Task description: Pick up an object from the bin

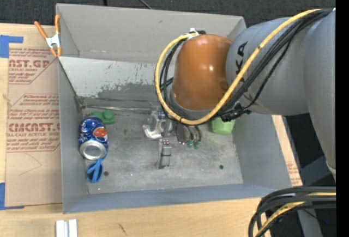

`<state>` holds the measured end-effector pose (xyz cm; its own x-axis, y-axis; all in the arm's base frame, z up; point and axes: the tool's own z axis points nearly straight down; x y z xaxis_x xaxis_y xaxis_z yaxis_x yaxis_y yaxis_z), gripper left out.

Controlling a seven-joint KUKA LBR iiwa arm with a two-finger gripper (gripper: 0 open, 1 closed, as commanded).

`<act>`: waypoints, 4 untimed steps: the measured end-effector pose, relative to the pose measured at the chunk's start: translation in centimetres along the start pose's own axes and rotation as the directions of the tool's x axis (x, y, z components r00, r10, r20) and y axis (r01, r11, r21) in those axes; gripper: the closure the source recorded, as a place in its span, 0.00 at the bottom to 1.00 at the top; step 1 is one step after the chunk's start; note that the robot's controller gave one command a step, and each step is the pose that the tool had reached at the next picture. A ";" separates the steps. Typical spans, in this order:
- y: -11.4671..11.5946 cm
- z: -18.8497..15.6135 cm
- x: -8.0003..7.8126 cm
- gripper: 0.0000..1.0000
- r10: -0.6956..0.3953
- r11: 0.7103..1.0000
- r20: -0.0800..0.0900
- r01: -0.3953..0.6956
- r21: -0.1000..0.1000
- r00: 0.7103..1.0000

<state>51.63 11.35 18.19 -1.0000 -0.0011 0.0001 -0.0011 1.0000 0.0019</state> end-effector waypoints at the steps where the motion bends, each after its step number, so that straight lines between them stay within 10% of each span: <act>1: -3.9 7.9 -0.6 0.00 -0.115 0.993 -0.007 0.115 0.002 0.993; 2: -5.8 8.9 -5.7 0.00 -0.364 0.931 0.002 0.364 0.002 0.931; 4: -6.7 6.6 -6.8 0.00 -0.302 0.953 0.004 0.302 0.001 0.953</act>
Offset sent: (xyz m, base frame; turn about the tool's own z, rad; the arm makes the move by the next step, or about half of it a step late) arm 0.0072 -0.0372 -0.0748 -0.1171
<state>58.46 4.69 11.62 -0.9530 -0.3030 -0.0045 -0.3030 0.9530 0.0006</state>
